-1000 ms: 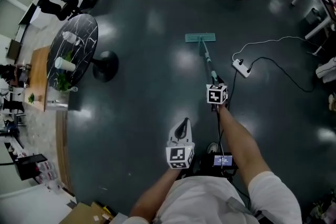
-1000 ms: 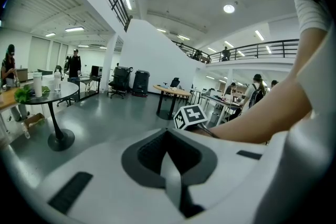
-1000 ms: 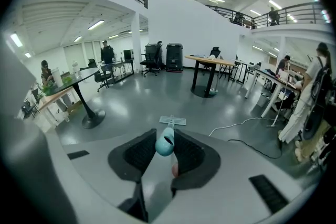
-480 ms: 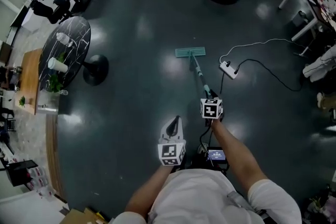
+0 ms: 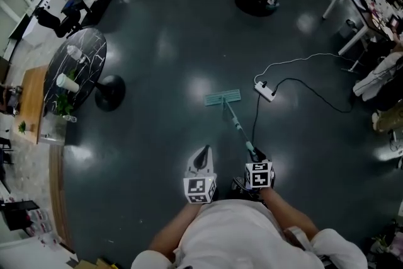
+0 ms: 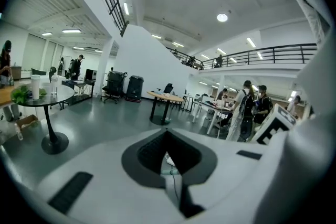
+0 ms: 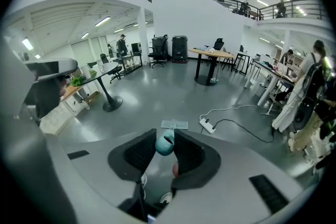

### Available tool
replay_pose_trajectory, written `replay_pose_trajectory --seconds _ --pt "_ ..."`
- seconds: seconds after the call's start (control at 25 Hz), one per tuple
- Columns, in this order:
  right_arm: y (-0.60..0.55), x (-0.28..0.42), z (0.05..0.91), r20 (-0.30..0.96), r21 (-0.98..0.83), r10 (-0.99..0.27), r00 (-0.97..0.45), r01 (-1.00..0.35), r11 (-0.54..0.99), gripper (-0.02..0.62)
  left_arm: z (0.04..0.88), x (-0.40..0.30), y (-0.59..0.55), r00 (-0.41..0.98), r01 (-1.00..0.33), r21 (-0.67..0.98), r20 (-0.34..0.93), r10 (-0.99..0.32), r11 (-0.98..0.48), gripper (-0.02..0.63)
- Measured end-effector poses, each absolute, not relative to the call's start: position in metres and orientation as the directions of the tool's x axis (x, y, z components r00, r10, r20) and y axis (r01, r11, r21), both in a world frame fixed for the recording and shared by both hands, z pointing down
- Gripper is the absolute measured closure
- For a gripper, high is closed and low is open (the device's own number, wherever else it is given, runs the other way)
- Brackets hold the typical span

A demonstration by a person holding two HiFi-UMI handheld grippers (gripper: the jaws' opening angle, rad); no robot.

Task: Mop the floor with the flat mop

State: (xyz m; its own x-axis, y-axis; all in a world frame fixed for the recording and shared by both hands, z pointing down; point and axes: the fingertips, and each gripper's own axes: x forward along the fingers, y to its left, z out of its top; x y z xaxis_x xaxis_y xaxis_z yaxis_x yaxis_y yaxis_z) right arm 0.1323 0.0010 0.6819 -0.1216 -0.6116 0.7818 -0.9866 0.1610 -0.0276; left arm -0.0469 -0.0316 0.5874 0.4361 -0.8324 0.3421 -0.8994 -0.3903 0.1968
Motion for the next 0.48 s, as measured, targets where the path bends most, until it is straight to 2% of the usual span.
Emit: replay_pose_trajectory --seconds 0.48 --pt "0.081 0.149 0.657 0.803 -0.036 -0.585 -0.119 -0.988 0.152 0.486 0.581 -0.038 -0.004 0.486 -0.874 0.211 0.335 -0.807 -0.438 0.601"
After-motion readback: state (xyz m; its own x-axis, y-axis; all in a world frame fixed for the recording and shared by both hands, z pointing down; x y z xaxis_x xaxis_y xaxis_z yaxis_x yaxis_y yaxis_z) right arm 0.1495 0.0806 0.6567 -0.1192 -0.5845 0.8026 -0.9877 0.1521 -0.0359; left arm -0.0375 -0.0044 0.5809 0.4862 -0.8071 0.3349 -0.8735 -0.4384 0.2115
